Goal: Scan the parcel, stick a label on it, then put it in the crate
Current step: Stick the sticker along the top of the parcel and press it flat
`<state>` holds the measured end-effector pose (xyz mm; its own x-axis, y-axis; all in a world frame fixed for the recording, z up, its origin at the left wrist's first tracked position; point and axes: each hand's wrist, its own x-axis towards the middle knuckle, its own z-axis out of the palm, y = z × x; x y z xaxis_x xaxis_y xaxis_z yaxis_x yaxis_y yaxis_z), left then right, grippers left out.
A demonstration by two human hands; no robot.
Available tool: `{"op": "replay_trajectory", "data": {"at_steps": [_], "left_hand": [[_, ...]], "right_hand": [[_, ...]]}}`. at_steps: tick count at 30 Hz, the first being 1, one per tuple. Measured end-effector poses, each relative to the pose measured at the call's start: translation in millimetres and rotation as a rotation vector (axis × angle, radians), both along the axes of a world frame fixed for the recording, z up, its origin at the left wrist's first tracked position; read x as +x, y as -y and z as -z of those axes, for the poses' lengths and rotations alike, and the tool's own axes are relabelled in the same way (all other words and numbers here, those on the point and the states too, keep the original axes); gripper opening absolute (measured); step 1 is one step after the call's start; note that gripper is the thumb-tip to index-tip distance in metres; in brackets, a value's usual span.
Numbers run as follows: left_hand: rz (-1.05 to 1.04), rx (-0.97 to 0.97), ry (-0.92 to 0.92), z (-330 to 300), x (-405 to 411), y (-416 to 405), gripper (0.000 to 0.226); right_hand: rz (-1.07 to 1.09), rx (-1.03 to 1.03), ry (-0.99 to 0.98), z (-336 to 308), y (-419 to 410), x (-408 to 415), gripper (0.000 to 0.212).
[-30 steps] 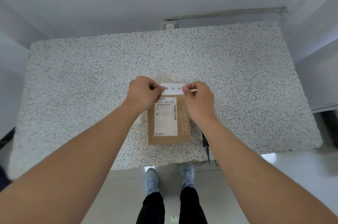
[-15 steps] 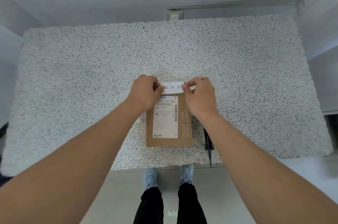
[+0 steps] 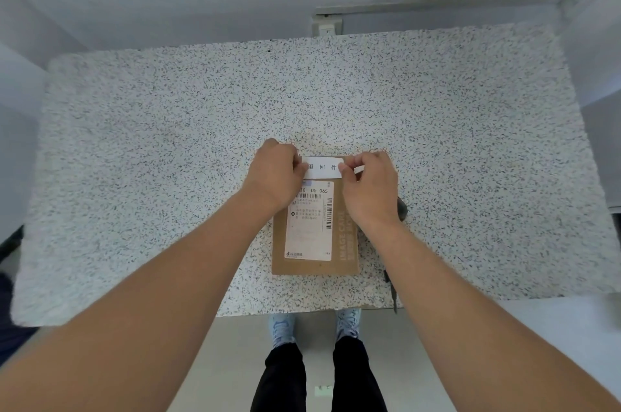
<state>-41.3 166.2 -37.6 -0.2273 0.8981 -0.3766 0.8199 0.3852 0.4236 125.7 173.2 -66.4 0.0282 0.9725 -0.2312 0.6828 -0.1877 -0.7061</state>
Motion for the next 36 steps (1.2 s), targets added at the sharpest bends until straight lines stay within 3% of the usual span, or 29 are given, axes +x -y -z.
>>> {"op": "replay_trajectory", "data": {"at_steps": [13, 20, 22, 25, 31, 36], "left_hand": [[-0.025, 0.016, -0.053, -2, 7, -2, 0.016], [-0.149, -0.022, -0.11, -2, 4, -6, 0.038], [-0.209, -0.014, -0.115, -3, -1, -4, 0.039], [-0.324, 0.031, -0.035, 2, -2, 5, 0.054], [-0.566, 0.062, 0.226, 18, 9, 10, 0.093], [-0.597, 0.071, 0.25, 26, 15, 12, 0.084]], "right_hand": [[-0.03, 0.094, 0.053, 6, 0, -2, 0.008], [-0.023, 0.152, 0.068, 4, 7, -4, 0.008], [0.015, 0.129, 0.037, 4, 7, -4, 0.024], [0.09, 0.028, -0.024, 3, 5, -3, 0.064], [0.066, -0.031, -0.001, 12, 5, -7, 0.046], [0.083, -0.056, 0.007, 21, -4, -10, 0.048]]}}
